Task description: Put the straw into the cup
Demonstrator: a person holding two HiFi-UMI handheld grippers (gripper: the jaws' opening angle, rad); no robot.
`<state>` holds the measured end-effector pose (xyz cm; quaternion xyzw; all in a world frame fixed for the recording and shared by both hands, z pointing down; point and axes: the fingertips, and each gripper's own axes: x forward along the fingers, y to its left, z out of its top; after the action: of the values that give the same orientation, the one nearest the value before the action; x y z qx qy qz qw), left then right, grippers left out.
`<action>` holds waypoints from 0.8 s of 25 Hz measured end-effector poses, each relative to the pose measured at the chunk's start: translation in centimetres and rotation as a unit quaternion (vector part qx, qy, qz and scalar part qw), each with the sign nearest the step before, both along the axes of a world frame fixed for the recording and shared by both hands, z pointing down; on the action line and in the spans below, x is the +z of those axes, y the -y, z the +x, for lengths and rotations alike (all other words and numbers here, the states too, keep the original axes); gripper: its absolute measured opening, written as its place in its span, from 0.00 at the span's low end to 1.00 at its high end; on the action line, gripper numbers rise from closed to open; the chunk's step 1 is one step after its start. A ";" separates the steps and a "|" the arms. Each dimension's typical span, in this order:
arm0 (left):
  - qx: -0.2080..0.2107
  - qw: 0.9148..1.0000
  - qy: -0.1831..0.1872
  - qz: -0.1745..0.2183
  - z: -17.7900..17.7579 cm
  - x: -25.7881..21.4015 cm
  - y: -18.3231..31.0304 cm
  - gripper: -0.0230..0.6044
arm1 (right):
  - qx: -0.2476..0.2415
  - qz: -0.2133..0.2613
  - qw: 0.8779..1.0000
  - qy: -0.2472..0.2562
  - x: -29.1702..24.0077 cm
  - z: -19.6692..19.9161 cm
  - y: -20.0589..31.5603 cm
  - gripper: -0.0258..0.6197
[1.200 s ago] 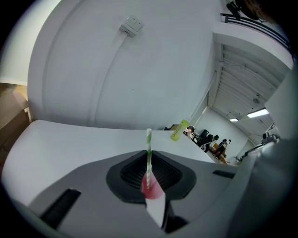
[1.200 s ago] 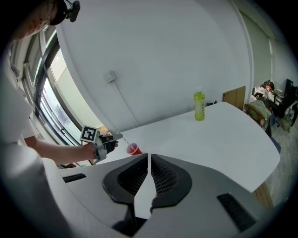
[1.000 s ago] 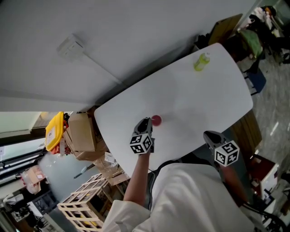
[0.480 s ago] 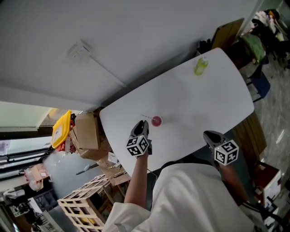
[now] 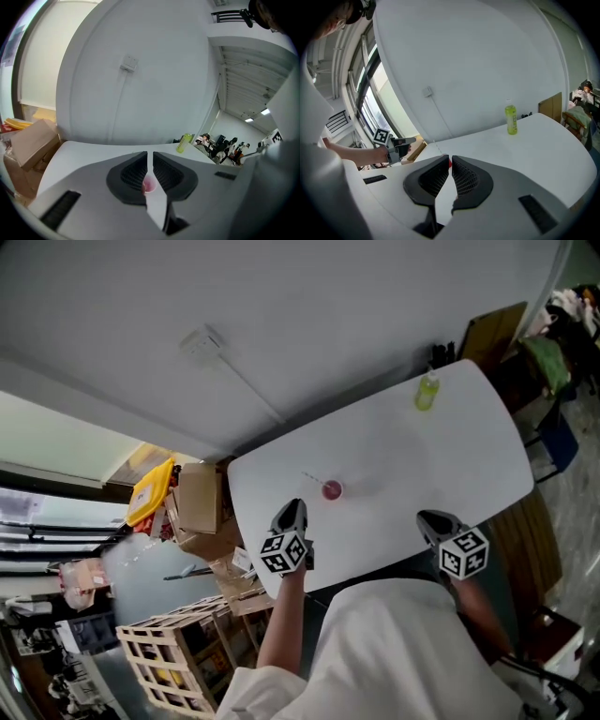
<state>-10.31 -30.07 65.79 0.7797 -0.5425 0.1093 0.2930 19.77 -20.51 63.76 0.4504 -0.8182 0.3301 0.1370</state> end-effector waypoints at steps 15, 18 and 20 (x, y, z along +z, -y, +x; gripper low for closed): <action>-0.068 0.997 0.024 0.026 -2.4 -3.2 -11.8 0.04 | -0.130 0.028 0.991 0.005 -0.4 -3.9 -1.0 0.11; -0.075 0.997 0.021 0.022 -3.4 -2.9 -14.6 0.04 | -0.138 0.034 0.990 0.004 -0.5 -5.0 -1.9 0.11; -0.076 0.997 0.015 0.021 -3.9 -2.8 -16.0 0.04 | -0.141 0.038 0.989 0.003 -0.7 -5.7 -2.4 0.11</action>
<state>-14.24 -14.10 63.01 0.7408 -0.6064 0.0865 0.2757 14.07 -18.12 63.02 0.3342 -0.8860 0.2775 0.1623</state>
